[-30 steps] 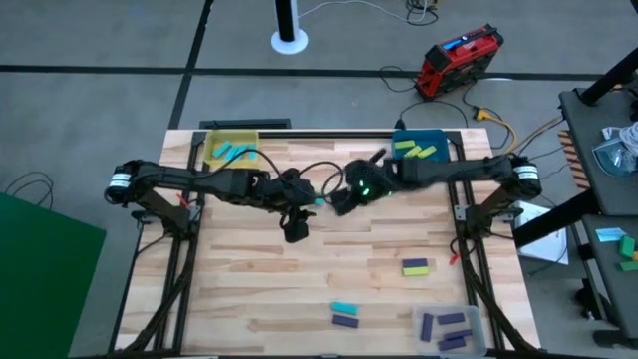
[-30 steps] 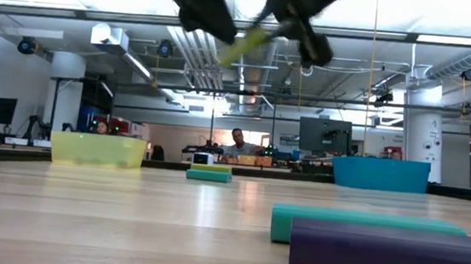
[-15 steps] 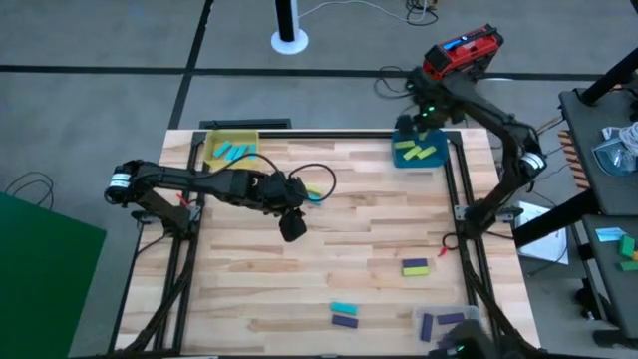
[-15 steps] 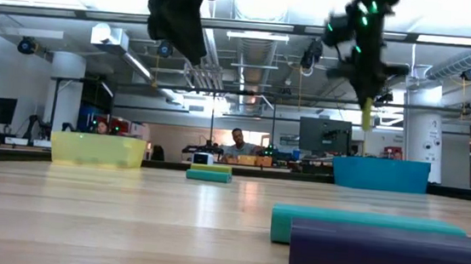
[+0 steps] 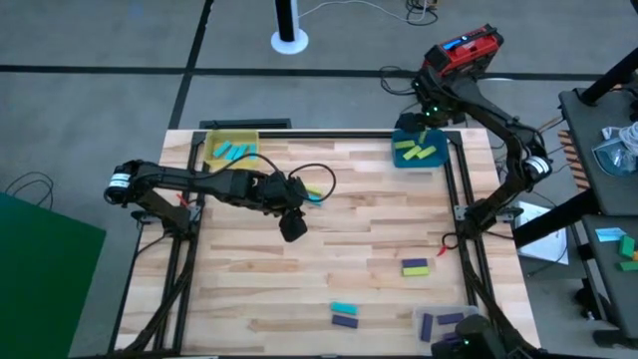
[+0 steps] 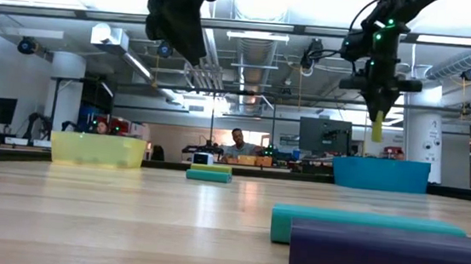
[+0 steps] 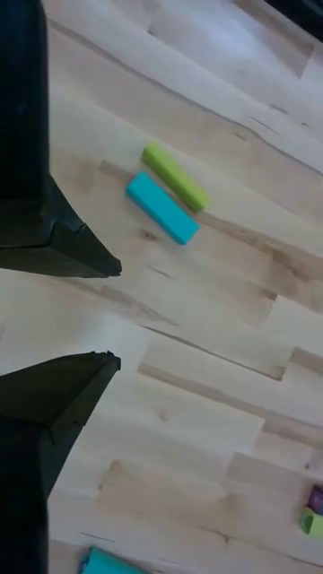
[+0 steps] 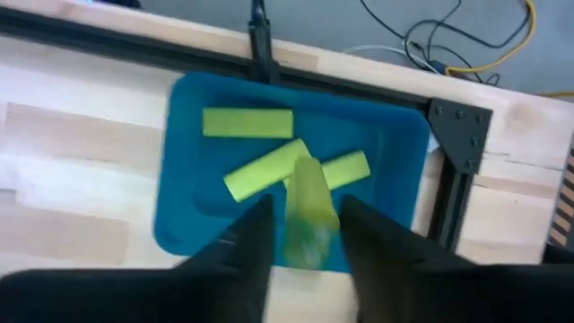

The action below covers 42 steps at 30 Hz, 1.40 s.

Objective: Sort blocks
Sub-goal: Put the green block into the blue bin, then put the blue block into the transparent bin

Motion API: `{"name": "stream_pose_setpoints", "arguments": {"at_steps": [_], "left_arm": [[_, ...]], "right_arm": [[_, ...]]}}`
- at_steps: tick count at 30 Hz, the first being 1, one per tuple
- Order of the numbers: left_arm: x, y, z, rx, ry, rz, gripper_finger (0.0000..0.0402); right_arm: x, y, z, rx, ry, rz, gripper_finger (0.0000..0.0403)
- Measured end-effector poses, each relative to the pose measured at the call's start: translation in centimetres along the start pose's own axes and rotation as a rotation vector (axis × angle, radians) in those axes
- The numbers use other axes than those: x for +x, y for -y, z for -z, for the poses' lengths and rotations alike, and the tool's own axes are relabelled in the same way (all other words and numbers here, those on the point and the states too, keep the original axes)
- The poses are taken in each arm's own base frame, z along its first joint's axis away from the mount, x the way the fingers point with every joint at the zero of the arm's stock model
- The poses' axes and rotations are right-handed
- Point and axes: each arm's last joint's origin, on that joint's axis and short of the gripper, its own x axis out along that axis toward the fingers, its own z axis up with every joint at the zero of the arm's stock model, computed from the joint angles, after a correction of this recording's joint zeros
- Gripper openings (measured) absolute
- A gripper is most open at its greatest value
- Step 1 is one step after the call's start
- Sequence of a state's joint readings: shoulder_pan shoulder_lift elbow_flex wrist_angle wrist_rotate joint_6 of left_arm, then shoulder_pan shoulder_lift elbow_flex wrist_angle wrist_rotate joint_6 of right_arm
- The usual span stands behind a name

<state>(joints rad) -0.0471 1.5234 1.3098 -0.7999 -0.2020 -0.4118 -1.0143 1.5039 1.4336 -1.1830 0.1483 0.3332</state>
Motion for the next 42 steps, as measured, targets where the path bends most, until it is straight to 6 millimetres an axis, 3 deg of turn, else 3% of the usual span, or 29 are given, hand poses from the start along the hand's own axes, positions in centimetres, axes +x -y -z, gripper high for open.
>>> {"name": "stream_pose_setpoints", "arguments": {"at_steps": [6,12,18,24,28,37,42], "left_arm": [[0.0,0.0,0.0,0.001,0.002,0.001,0.0126],[0.0,0.0,0.0,-0.006,0.002,0.0,0.0126],[0.0,0.0,0.0,0.128,0.001,0.0,0.0126],[0.8,-0.9,-0.8,0.243,0.009,0.058,0.0126],[1.4,-1.2,-1.1,0.294,-0.003,0.145,0.0118],[0.8,-0.3,-0.1,0.381,-0.085,0.283,0.0085],[0.7,0.3,0.0,0.436,-0.076,0.303,0.0084]], "right_arm": [[-0.3,-0.5,0.1,0.018,0.02,-0.011,0.0204],[-3.3,-3.5,2.6,-0.031,0.093,-0.085,0.0247],[-7.2,-7.1,8.2,-0.098,0.157,-0.224,0.0235],[-9.7,-8.1,13.2,-0.111,0.218,-0.3,0.022],[-10.3,-8.0,14.9,-0.126,0.233,-0.327,0.021],[-11.1,-8.3,16.5,-0.211,0.209,-0.393,0.018],[-12.2,-9.6,19.8,-0.317,0.094,-0.53,0.014]]}}
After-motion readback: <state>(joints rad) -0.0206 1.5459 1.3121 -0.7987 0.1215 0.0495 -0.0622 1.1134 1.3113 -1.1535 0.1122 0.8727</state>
